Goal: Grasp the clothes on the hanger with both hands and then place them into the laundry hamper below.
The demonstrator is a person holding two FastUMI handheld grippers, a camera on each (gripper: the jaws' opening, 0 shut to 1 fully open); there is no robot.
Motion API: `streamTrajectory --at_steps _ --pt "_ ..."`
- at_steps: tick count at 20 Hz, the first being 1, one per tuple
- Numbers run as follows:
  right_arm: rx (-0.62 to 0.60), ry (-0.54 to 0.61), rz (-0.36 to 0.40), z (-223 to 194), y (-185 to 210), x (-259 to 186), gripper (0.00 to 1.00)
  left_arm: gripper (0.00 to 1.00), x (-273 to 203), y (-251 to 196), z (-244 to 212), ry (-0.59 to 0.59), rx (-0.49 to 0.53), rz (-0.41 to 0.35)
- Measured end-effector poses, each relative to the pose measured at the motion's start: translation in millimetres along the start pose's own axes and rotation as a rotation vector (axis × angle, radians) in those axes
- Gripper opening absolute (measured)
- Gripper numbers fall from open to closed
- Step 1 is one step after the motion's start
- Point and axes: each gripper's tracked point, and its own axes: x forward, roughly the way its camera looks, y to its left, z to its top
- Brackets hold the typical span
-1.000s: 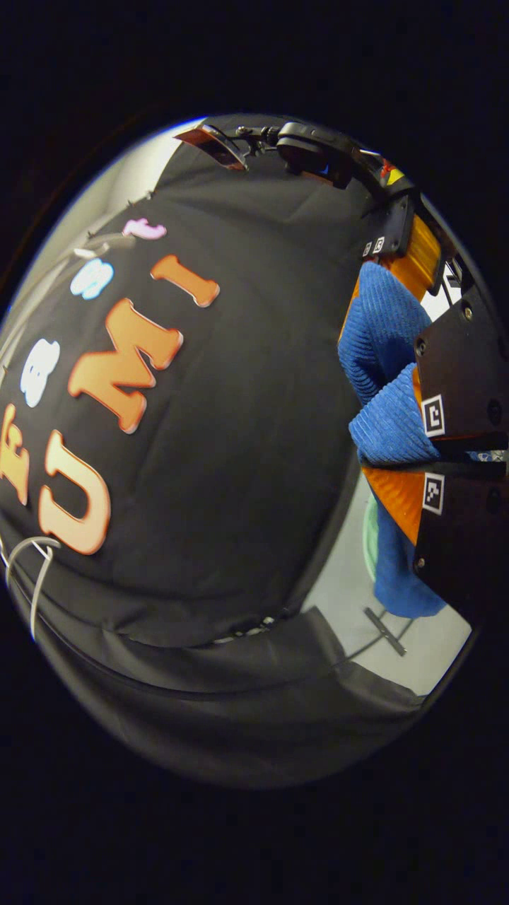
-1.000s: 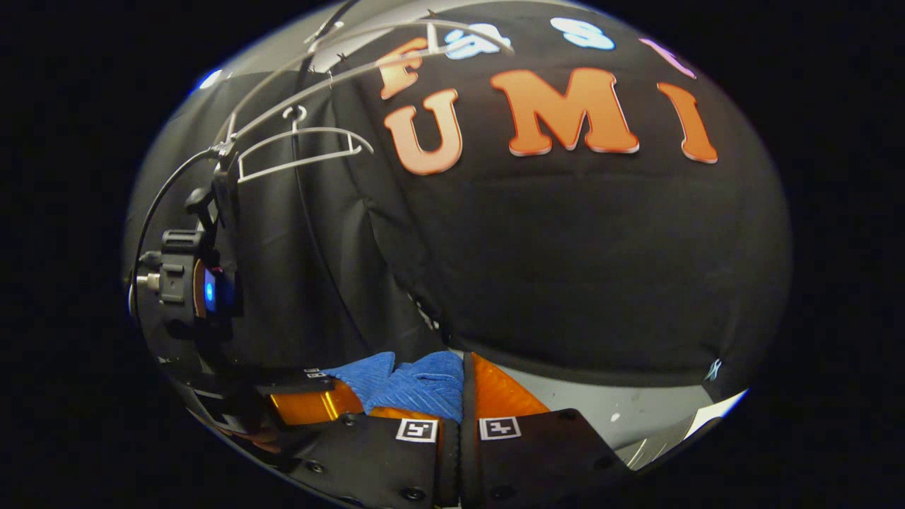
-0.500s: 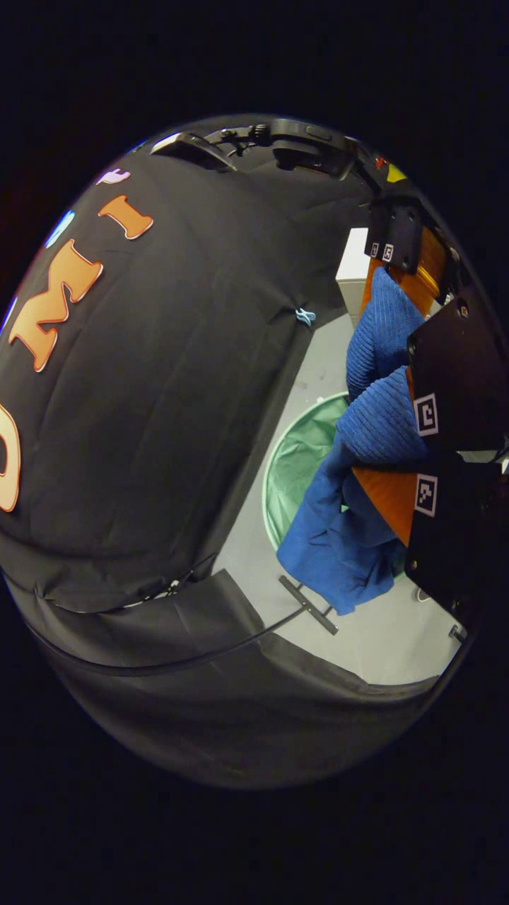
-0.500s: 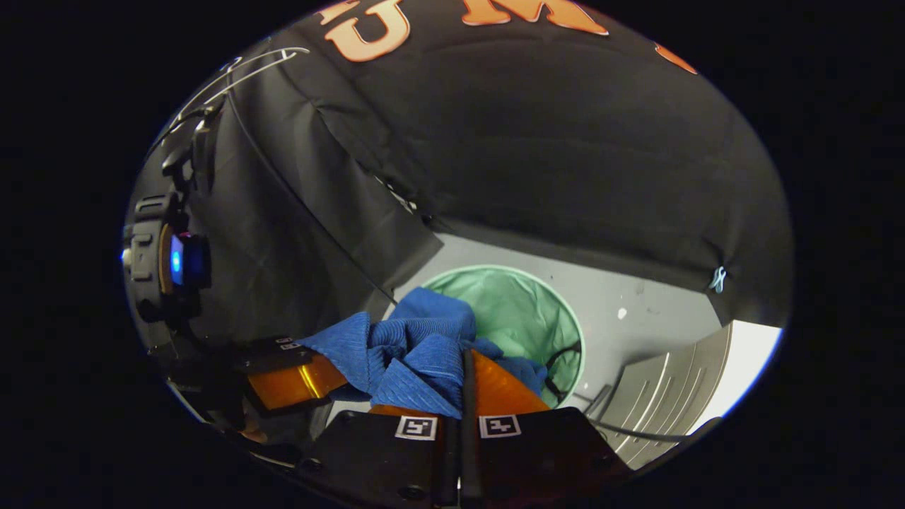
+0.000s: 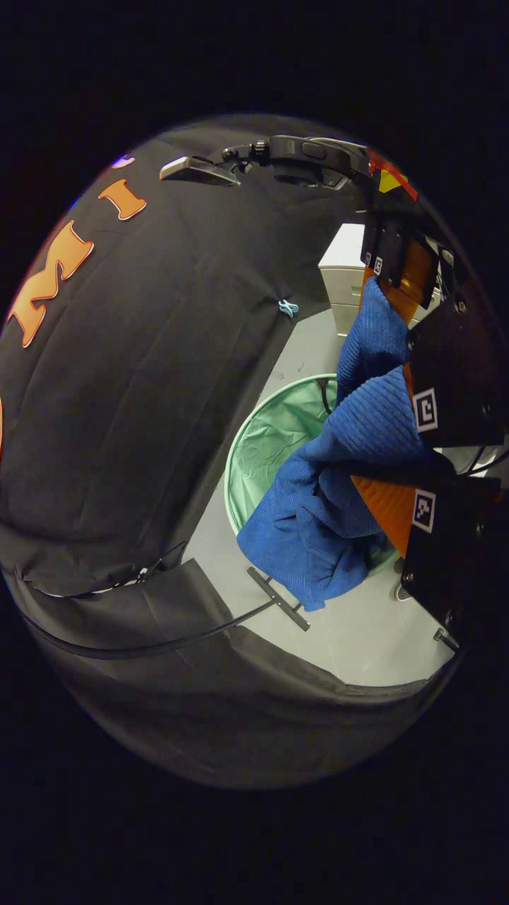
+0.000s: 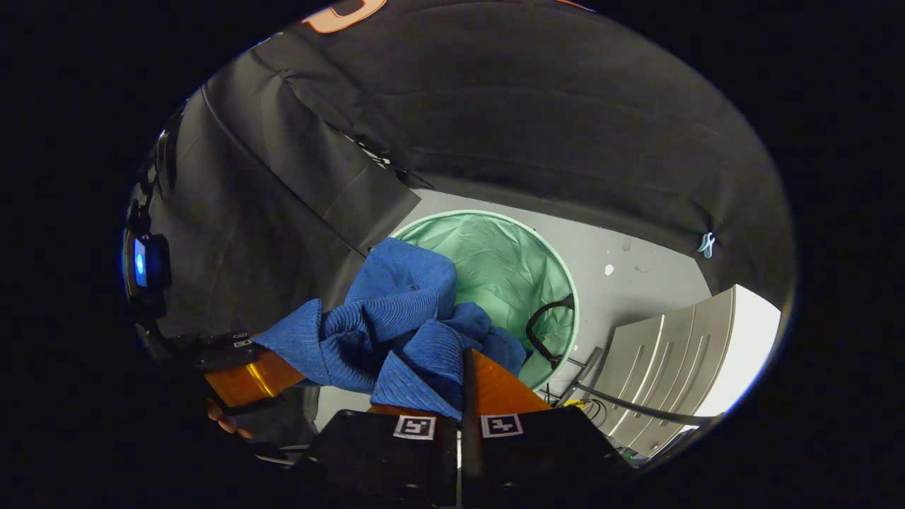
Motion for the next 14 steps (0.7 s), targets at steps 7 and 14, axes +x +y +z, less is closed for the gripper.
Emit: streamTrajectory --at_steps 7,14 --pt "0.005 0.058 -0.013 -26.1 -13.0 3.2 0.65 0.61 -9.6 12.5 9.3 -0.027 -0.057 0.055" --pt "-0.022 0.056 -0.012 -32.8 -8.6 -1.4 0.99 0.90 -20.0 17.6 11.6 -0.055 -0.096 0.079"
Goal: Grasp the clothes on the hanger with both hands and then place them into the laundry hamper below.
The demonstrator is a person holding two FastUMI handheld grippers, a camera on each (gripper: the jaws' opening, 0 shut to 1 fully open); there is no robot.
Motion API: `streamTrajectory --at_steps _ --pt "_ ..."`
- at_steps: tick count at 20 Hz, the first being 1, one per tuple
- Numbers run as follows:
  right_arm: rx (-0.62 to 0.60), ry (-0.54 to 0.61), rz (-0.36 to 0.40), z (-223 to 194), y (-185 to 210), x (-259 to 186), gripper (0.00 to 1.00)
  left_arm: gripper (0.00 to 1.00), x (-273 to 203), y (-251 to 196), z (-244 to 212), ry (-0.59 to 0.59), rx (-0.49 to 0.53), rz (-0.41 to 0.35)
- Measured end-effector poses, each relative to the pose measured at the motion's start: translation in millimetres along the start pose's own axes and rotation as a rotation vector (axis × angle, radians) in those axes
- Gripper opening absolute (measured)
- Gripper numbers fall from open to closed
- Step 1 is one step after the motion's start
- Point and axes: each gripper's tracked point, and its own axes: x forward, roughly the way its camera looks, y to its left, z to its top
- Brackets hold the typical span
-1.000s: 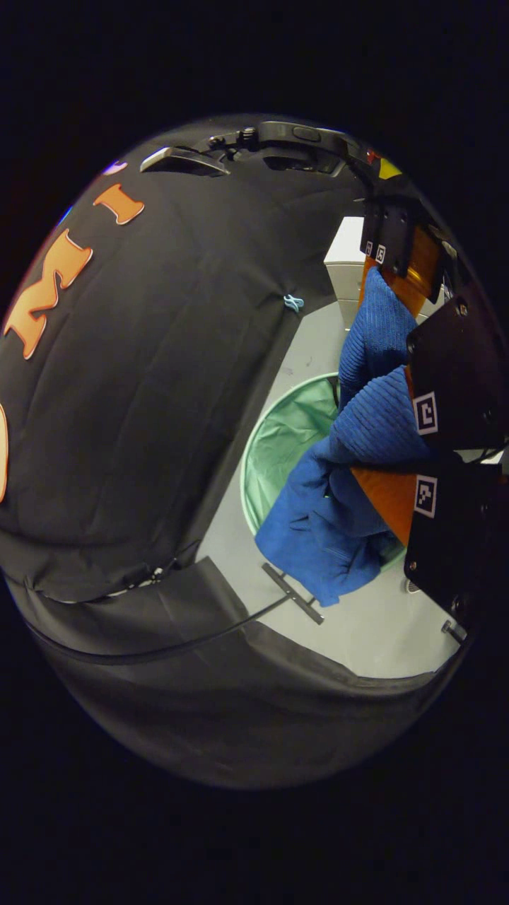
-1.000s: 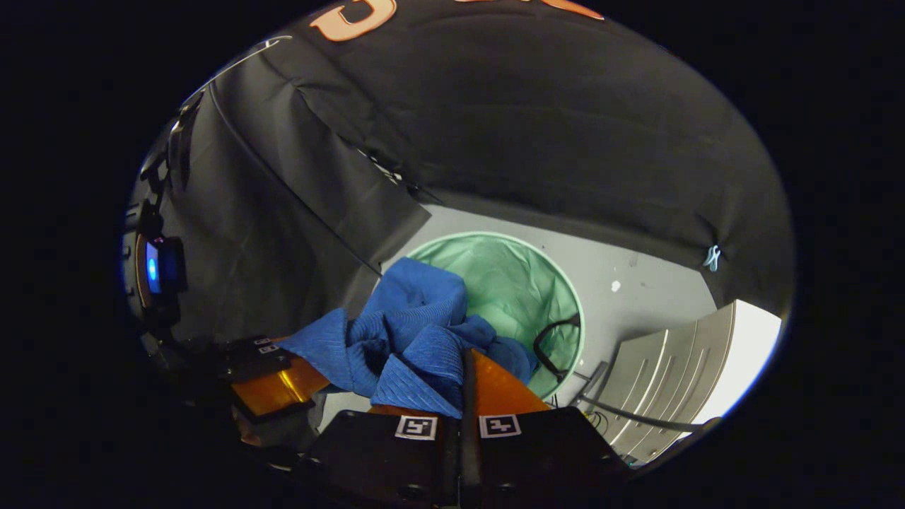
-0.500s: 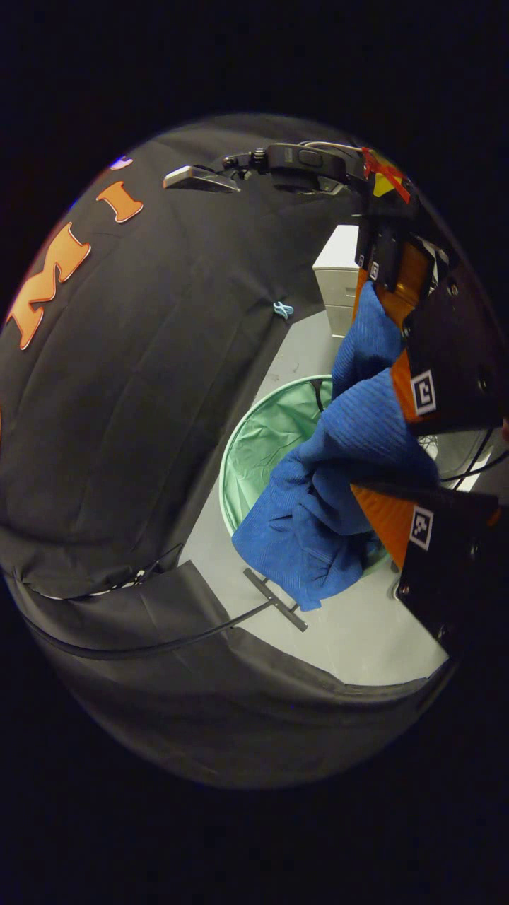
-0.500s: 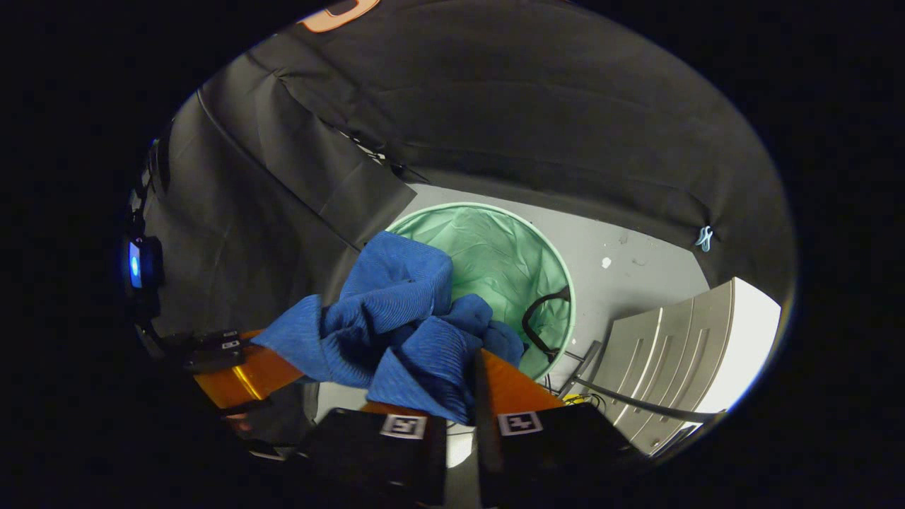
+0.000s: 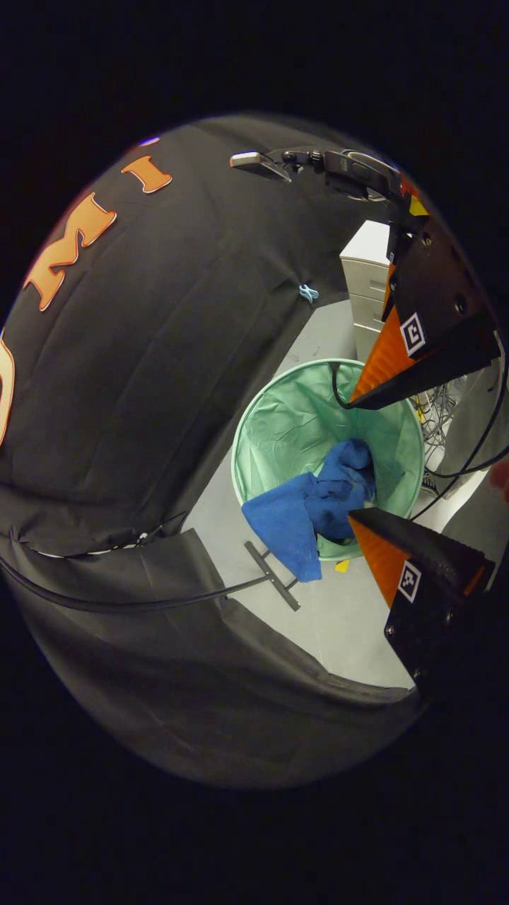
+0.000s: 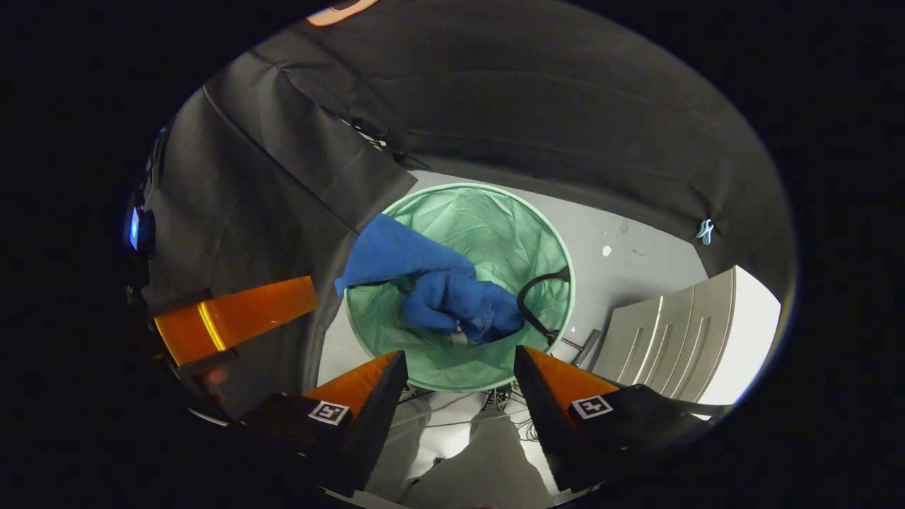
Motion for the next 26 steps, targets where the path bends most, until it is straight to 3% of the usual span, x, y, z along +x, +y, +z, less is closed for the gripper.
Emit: streamTrajectory --at_steps 1,2,3,6,7,8,13,26 --pt "-0.004 -0.011 -0.001 1.3 1.9 -2.6 0.99 0.91 -3.2 -2.4 1.7 -0.012 0.007 -0.009" --pt "-0.008 -0.023 -0.002 1.9 1.0 -5.2 0.91 0.91 -5.8 -3.2 3.0 -0.026 0.016 -0.016" --pt "-0.011 -0.033 -0.004 2.3 1.0 -6.6 0.99 0.90 -10.3 -4.6 5.2 -0.038 0.024 -0.020" --pt "-0.017 -0.067 -0.004 8.0 4.5 -16.5 0.99 0.90 -18.8 -9.6 11.5 -0.076 0.037 -0.032" --pt "-0.019 -0.079 -0.007 8.7 4.5 -19.0 0.91 0.90 -22.3 -10.8 14.3 -0.088 0.039 -0.035" --pt "-0.022 -0.092 -0.010 11.0 4.3 -22.8 0.99 0.90 -25.1 -12.7 16.2 -0.098 0.041 -0.037" --pt "-0.040 -0.204 -0.033 33.6 1.7 -52.4 0.99 0.90 -47.9 -19.4 42.5 -0.195 0.061 -0.042" --pt "-0.030 -0.639 -0.030 140.5 6.5 -208.3 0.98 0.90 -191.8 -55.7 156.0 -0.608 0.092 -0.085"
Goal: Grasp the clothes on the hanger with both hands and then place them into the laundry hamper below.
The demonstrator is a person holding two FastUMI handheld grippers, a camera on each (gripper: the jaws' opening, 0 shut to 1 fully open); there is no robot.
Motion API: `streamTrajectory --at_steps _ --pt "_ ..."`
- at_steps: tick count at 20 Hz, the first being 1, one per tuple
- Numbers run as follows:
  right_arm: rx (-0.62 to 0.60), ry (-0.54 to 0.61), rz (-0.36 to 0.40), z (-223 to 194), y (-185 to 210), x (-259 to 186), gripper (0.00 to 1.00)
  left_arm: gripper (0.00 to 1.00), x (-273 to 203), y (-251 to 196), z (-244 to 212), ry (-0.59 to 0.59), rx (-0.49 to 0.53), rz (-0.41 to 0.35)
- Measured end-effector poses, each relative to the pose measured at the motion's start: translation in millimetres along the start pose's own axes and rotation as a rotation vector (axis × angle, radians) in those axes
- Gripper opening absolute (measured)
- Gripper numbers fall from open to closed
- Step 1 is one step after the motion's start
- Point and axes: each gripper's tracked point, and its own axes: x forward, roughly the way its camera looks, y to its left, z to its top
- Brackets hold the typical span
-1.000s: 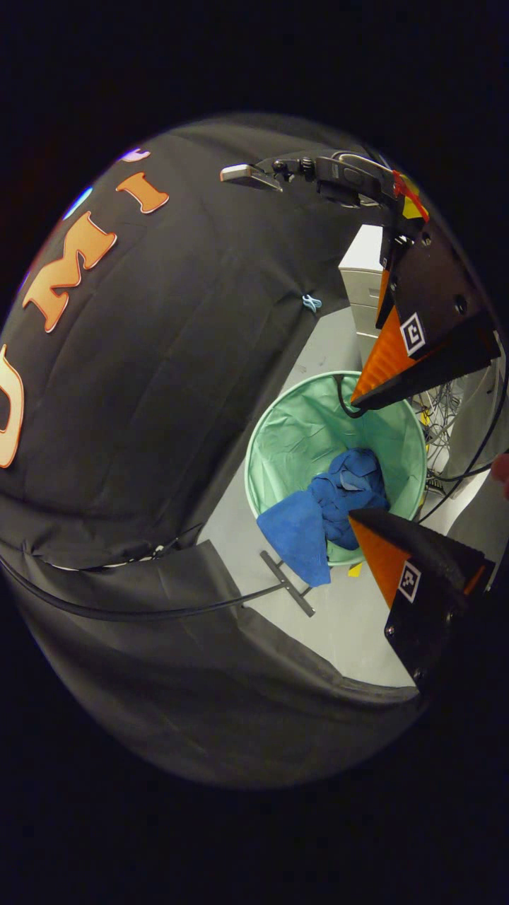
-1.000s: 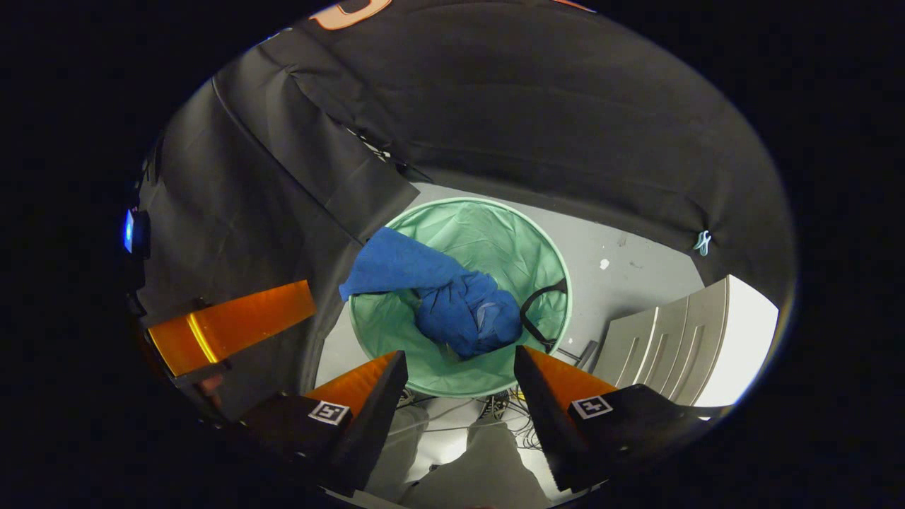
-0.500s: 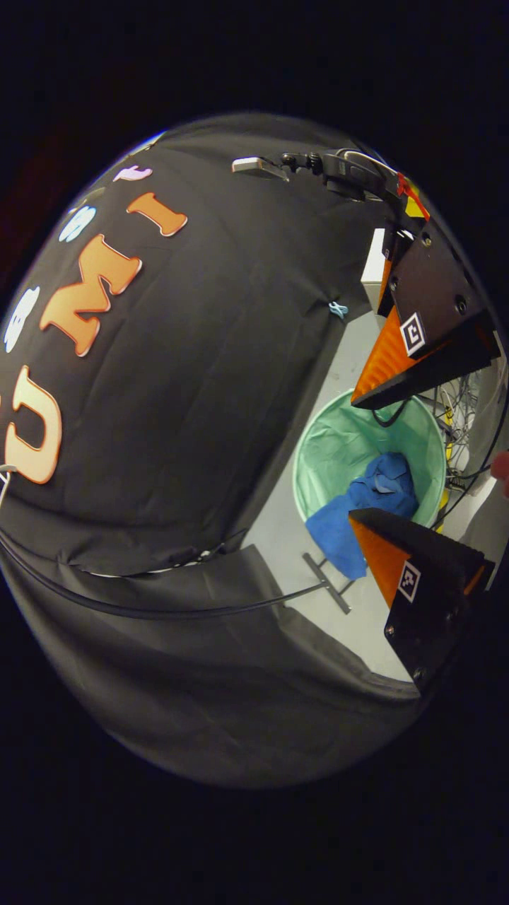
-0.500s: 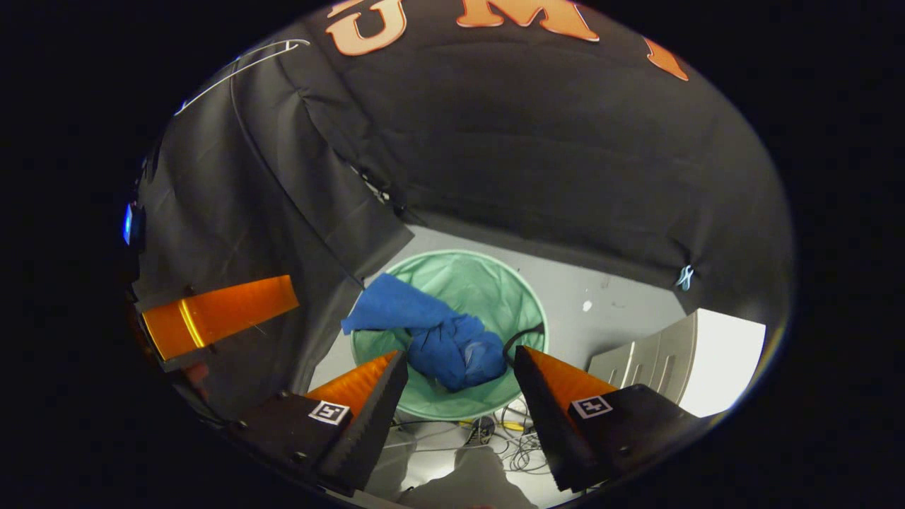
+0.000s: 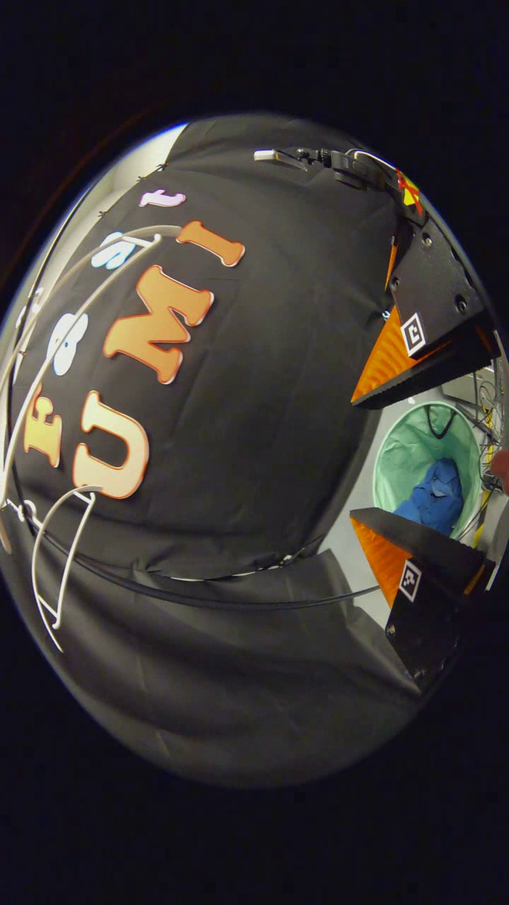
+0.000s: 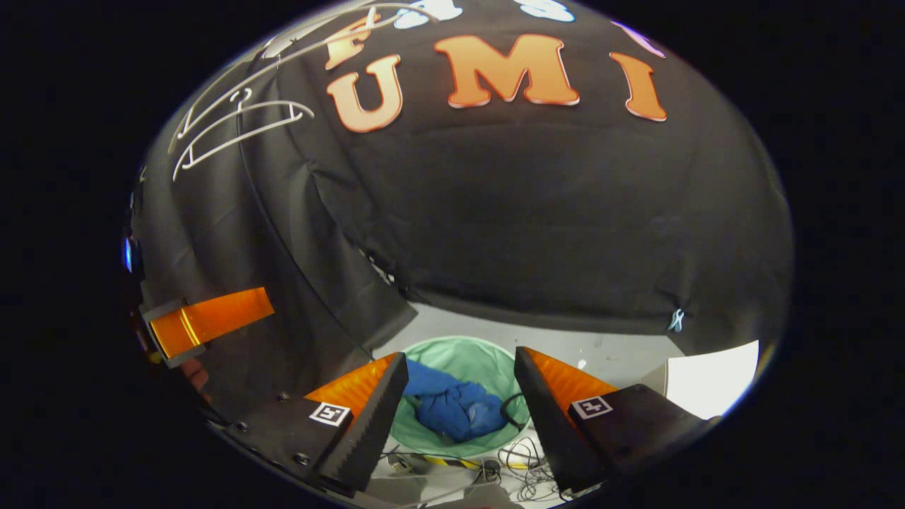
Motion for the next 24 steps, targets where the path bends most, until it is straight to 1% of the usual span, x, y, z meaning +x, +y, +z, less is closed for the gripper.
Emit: streamTrajectory --at_steps 3,5,8,9,10,11,12,13,14,17,18,21,22,23,24 --pt "-0.009 -0.113 0.004 51.9 1.1 -29.7 0.98 0.90 -16.5 -4.7 33.7 -0.083 0.001 -0.005" --pt "-0.004 -0.175 0.009 78.7 3.3 -45.2 0.98 0.90 -23.2 -8.8 53.0 -0.137 -0.006 -0.013" --pt "0.012 -0.246 0.020 103.6 5.2 -65.5 0.98 0.90 -40.7 -10.4 86.9 -0.241 -0.004 -0.017" --pt "0.014 -0.272 0.025 111.0 7.9 -71.4 0.98 0.94 -48.3 -11.1 101.8 -0.285 -0.005 -0.018" --pt "0.011 -0.300 0.026 112.9 5.5 -74.2 0.98 0.89 -57.2 -12.3 115.1 -0.332 -0.002 -0.017" --pt "0.002 -0.324 0.022 117.5 2.8 -80.0 0.98 0.88 -62.9 -13.2 125.9 -0.371 0.005 -0.018" --pt "-0.010 -0.347 0.017 118.3 -3.0 -89.1 0.98 0.83 -69.6 -13.2 132.3 -0.402 0.013 -0.018" --pt "-0.018 -0.371 0.015 119.7 -5.8 -98.6 1.00 0.83 -76.2 -14.0 137.0 -0.428 0.020 -0.014" --pt "-0.023 -0.397 0.019 122.6 -5.5 -109.7 0.98 0.83 -83.5 -14.8 146.6 -0.450 0.021 -0.012" --pt "-0.046 -0.473 0.028 138.4 2.2 -135.2 0.98 0.83 -102.9 -17.9 170.8 -0.516 0.016 -0.012" --pt "-0.058 -0.493 0.029 143.9 4.9 -141.6 0.89 0.83 -107.5 -18.6 175.4 -0.530 0.019 -0.005" --pt "-0.088 -0.557 0.036 156.2 9.2 -166.3 0.88 0.83 -125.0 -21.7 192.1 -0.582 0.042 0.008" --pt "-0.095 -0.572 0.040 161.1 11.1 -171.8 0.98 0.83 -129.1 -20.3 195.0 -0.598 0.052 0.014" --pt "-0.097 -0.585 0.048 163.6 12.7 -177.7 0.89 0.88 -132.1 -20.1 197.3 -0.609 0.058 0.020" --pt "-0.096 -0.599 0.058 166.7 15.9 -182.6 0.89 0.88 -134.7 -19.9 200.1 -0.617 0.058 0.023"
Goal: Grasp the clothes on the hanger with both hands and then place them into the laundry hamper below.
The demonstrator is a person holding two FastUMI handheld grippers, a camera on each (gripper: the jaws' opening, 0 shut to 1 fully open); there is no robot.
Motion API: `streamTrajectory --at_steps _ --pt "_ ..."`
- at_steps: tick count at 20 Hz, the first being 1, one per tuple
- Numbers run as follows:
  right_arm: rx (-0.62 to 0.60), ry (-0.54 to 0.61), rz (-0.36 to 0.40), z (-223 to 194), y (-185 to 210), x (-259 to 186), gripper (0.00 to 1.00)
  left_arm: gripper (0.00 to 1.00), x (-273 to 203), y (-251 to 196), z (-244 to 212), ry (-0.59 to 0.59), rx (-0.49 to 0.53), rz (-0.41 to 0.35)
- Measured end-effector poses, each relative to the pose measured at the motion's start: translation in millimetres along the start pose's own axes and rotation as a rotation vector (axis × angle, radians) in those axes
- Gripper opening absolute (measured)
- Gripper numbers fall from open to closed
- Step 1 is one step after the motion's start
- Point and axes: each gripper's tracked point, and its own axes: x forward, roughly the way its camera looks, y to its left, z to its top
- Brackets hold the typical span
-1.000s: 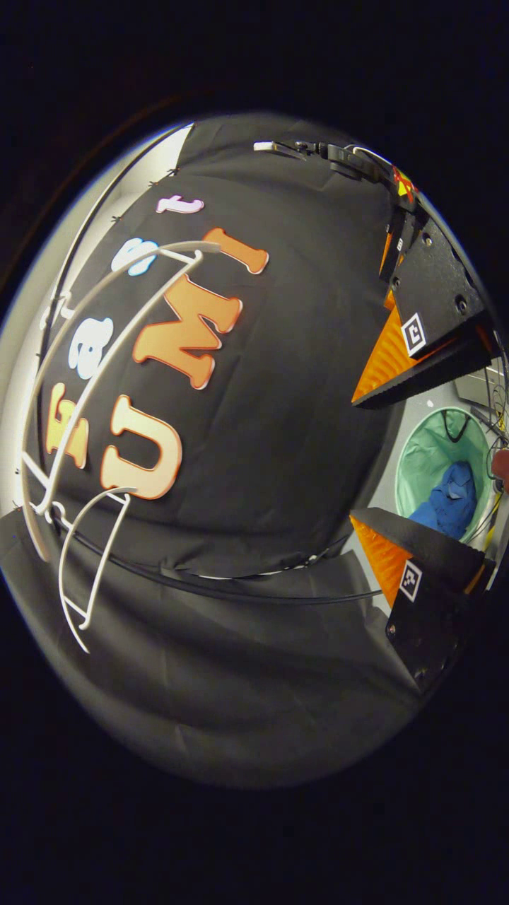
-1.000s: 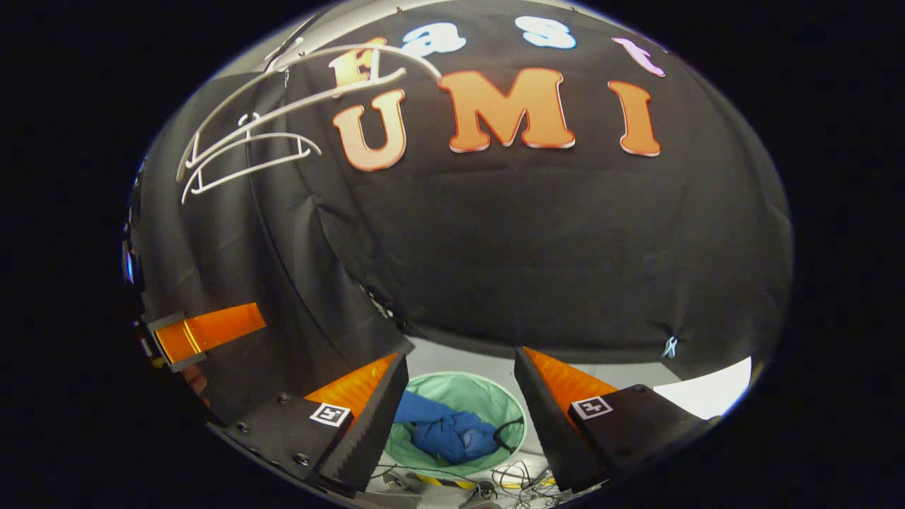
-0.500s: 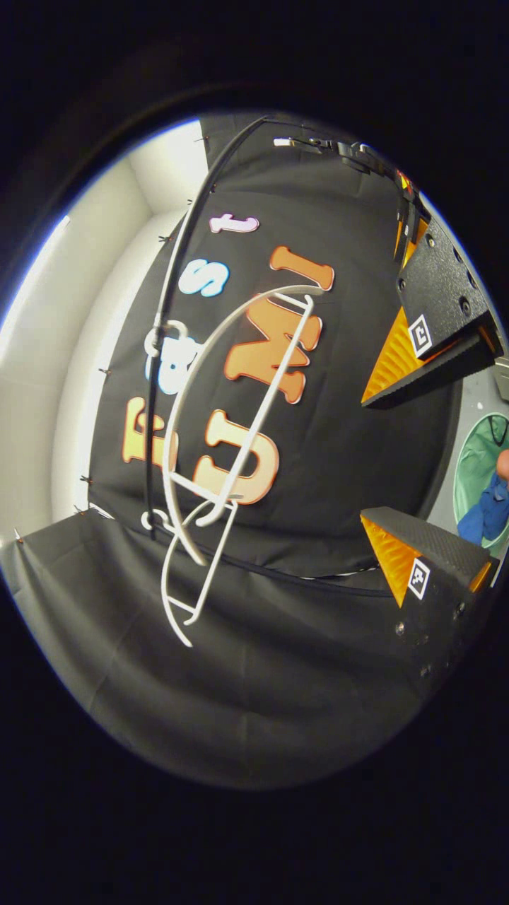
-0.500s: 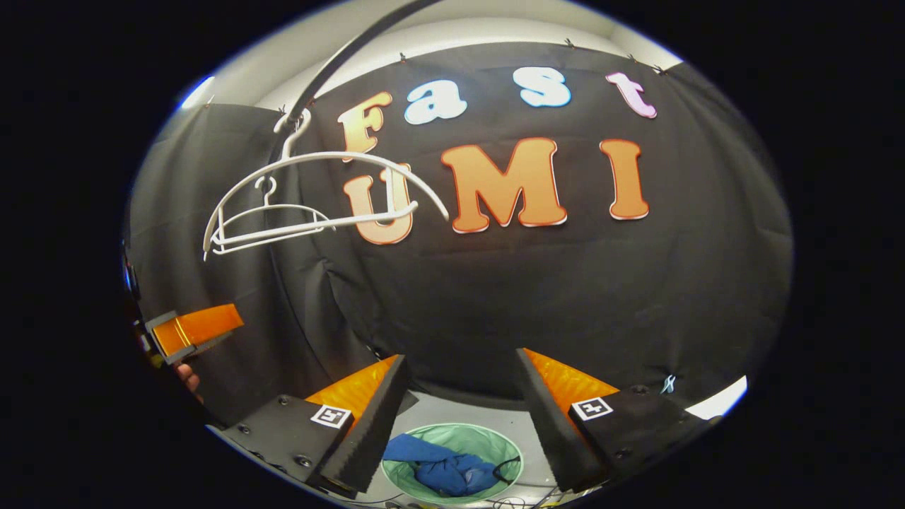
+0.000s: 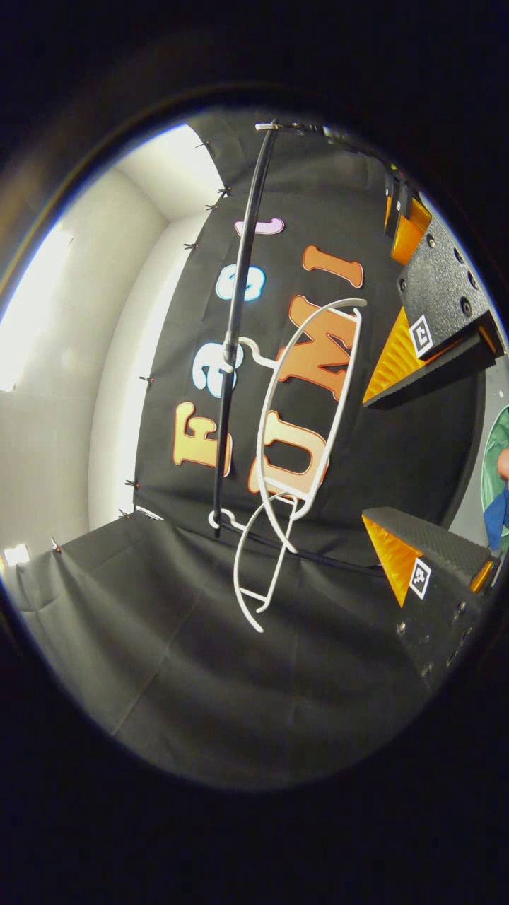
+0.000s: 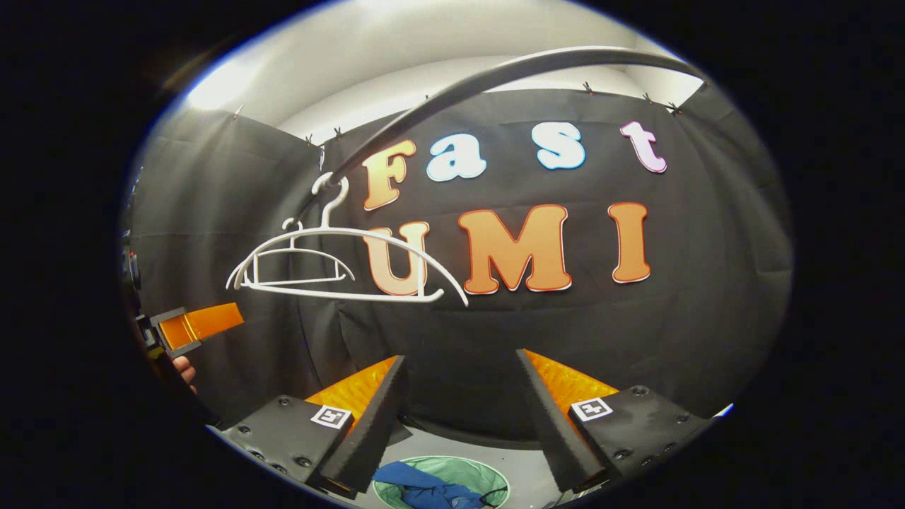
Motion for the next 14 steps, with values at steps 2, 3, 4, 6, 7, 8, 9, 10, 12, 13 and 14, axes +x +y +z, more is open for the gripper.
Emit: streamTrajectory --at_steps 2,3,4,6,7,8,9,10,12,13,14 --pt "0.000 -0.023 0.011 8.2 3.3 -8.1 0.97 0.88 -2.6 -2.8 6.2 -0.014 -0.002 0.000" --pt "-0.002 -0.034 0.012 11.2 3.5 -11.8 0.97 0.88 -2.8 -2.9 8.9 -0.022 0.002 0.003" --pt "-0.004 -0.044 0.013 14.1 2.4 -10.4 0.92 0.94 -3.8 -1.6 11.5 -0.032 0.009 0.004" --pt "-0.002 -0.056 0.010 16.6 0.2 -12.8 1.00 0.84 -5.6 -1.6 15.3 -0.047 0.026 0.007" --pt "-0.001 -0.057 0.010 16.8 -0.1 -13.4 0.97 0.84 -6.5 -3.6 18.0 -0.053 0.031 0.004" --pt "0.002 -0.058 0.011 17.1 0.1 -13.7 0.98 0.95 -7.2 -5.7 20.4 -0.059 0.032 -0.001" --pt "0.003 -0.057 0.010 16.6 -0.2 -13.4 1.00 0.95 -7.5 -7.9 22.6 -0.065 0.030 -0.006" --pt "0.002 -0.057 0.012 16.6 0.1 -14.1 1.00 0.85 -8.9 -10.2 24.5 -0.071 0.028 -0.013" --pt "0.002 -0.058 0.017 17.4 1.6 -14.3 1.00 0.90 -8.8 -12.5 25.5 -0.073 0.027 -0.019" --pt "0.001 -0.058 0.019 17.6 2.3 -14.7 1.00 0.94 -8.6 -13.2 24.7 -0.069 0.029 -0.020" --pt "0.001 -0.059 0.019 18.1 2.2 -15.1 1.00 0.94 -8.4 -12.7 23.6 -0.066 0.033 -0.017"
